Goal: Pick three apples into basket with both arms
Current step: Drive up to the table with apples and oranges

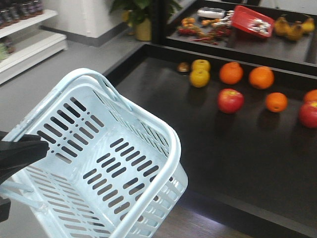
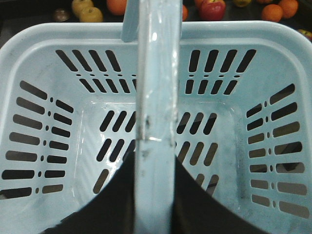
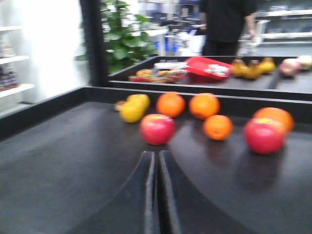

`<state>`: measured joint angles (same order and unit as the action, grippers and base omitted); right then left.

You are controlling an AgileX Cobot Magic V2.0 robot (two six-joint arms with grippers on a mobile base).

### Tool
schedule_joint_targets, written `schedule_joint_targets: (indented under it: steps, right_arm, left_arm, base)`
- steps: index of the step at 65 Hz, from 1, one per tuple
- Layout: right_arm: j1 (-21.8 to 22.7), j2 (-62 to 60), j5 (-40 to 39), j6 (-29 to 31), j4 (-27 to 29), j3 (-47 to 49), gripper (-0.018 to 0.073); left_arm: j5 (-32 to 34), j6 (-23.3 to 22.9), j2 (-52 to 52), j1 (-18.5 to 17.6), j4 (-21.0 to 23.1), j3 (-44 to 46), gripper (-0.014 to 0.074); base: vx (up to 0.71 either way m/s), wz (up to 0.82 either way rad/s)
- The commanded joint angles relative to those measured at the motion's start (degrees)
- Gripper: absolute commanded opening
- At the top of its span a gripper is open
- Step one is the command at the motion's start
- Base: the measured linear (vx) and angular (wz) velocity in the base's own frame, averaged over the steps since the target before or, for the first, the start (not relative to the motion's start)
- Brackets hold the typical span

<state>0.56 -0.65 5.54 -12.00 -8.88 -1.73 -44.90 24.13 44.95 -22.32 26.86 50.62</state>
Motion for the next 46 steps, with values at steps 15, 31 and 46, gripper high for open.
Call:
schedule_joint_targets:
  steps: [15,31,46]
  right_arm:
    - [0.37,0.03,-4.47,0.59,-0.41,-0.69,-0.0004]
    - [0.37,0.03,-4.47,0.59,-0.41,-0.69,-0.0004]
    - [0.37,0.03,-4.47,0.59,-0.41,-0.69,-0.0004]
  left_arm:
    - [4.72,-0.45,-0.28,-0.30,2.26,1.52,-0.0007]
    - [4.72,-0.45,-0.28,-0.30,2.26,1.52,-0.0007]
    - [4.72,-0.45,-0.28,-0.30,2.26,1.52,-0.0007]
  base:
    - [0.07,-0.53]
    - [0.06,-0.38]
    - [0.06,-0.17]
